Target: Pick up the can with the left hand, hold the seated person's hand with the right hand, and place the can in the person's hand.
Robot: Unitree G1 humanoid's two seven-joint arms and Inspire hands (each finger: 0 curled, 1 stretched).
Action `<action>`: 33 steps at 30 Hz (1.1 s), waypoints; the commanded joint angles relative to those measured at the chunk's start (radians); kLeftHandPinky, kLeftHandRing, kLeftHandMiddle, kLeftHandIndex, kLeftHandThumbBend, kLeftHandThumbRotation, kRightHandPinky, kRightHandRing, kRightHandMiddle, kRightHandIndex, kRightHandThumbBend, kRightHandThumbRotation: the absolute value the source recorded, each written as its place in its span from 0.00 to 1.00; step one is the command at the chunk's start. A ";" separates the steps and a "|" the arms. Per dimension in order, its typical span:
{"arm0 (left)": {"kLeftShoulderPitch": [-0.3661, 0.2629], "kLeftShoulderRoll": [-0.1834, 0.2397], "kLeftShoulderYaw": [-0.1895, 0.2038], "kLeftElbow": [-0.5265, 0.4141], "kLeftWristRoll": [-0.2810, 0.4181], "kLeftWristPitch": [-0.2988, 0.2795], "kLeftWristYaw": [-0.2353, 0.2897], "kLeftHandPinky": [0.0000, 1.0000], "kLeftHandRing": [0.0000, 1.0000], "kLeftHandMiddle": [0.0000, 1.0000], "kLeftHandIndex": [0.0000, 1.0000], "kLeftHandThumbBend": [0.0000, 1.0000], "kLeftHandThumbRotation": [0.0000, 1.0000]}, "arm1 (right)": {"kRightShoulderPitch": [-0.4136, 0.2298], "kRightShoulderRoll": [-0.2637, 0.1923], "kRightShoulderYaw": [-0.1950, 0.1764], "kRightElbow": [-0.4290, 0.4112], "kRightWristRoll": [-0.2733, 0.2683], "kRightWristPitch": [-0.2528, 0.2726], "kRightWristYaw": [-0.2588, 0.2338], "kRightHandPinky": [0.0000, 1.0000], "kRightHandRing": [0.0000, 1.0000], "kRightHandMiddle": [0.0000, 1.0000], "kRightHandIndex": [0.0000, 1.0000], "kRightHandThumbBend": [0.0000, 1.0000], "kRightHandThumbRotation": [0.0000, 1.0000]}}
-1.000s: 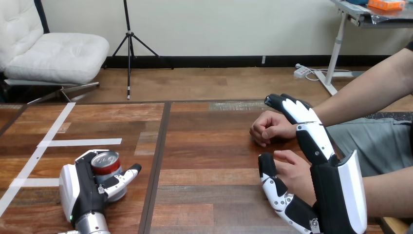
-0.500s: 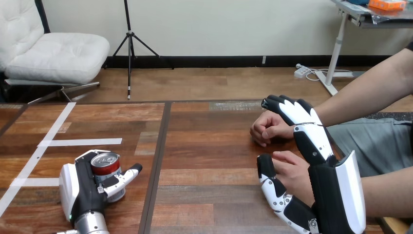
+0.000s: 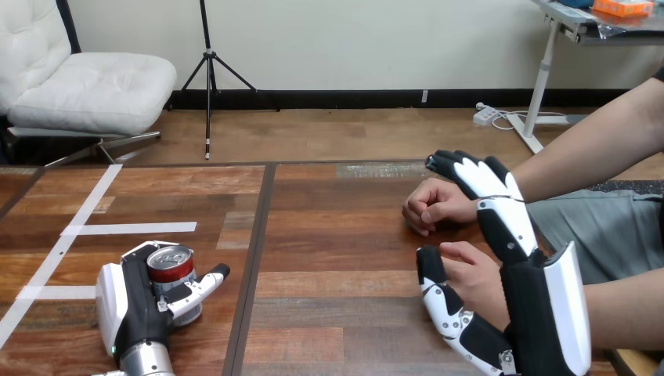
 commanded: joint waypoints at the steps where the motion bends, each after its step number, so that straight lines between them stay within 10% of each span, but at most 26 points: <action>1: -0.020 0.000 -0.006 -0.011 -0.009 -0.037 -0.008 0.33 0.38 0.44 0.44 0.77 0.00 | -0.035 -0.006 0.003 -0.036 0.027 -0.009 0.005 1.00 0.92 0.88 0.85 0.22 0.12; 20: 0.044 -0.022 -0.004 -0.137 -0.057 -0.154 -0.076 0.33 0.38 0.44 0.45 0.80 0.00 | -0.036 -0.003 -0.003 -0.040 0.004 -0.002 -0.002 1.00 0.92 0.89 0.85 0.22 0.11; 33: 0.164 -0.056 -0.013 -0.386 -0.140 -0.281 -0.223 0.34 0.40 0.44 0.46 0.80 0.00 | -0.041 -0.009 0.001 -0.034 0.035 -0.003 0.011 1.00 0.93 0.89 0.85 0.23 0.10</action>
